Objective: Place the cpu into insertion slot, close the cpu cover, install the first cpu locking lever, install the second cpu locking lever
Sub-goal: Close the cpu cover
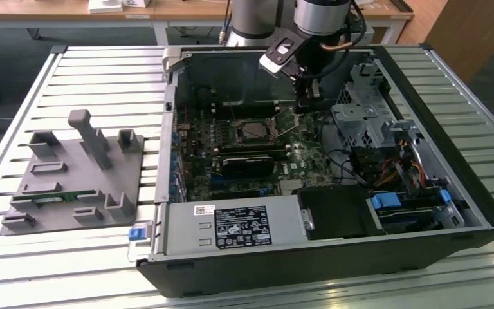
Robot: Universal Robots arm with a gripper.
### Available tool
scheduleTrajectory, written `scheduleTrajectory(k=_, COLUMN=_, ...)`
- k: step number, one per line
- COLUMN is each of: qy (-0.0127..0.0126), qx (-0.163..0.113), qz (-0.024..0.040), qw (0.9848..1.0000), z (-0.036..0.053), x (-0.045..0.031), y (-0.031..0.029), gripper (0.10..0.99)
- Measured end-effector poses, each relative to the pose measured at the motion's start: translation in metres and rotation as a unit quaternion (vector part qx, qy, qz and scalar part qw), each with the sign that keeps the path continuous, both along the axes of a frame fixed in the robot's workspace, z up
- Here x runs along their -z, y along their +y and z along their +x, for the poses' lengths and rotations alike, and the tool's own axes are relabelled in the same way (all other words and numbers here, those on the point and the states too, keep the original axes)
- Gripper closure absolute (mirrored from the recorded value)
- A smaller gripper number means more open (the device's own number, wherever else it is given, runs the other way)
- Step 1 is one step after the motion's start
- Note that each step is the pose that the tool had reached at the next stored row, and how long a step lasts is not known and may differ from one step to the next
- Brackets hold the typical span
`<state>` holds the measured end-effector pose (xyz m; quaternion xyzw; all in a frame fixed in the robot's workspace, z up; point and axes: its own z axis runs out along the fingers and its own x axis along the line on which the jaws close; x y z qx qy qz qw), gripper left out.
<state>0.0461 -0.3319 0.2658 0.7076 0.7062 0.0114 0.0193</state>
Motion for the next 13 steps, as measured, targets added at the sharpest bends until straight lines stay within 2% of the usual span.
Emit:
scheduleTrajectory(k=6, qy=0.0008, qx=0.000, qz=0.0000, qw=1.0000, z=0.0074, x=0.0012, y=0.0020, gripper=0.980)
scheduleTrajectory(k=13, qy=0.0032, qx=0.000, qz=0.0000, qw=1.0000, z=0.0134, x=0.0056, y=0.0084, gripper=0.980)
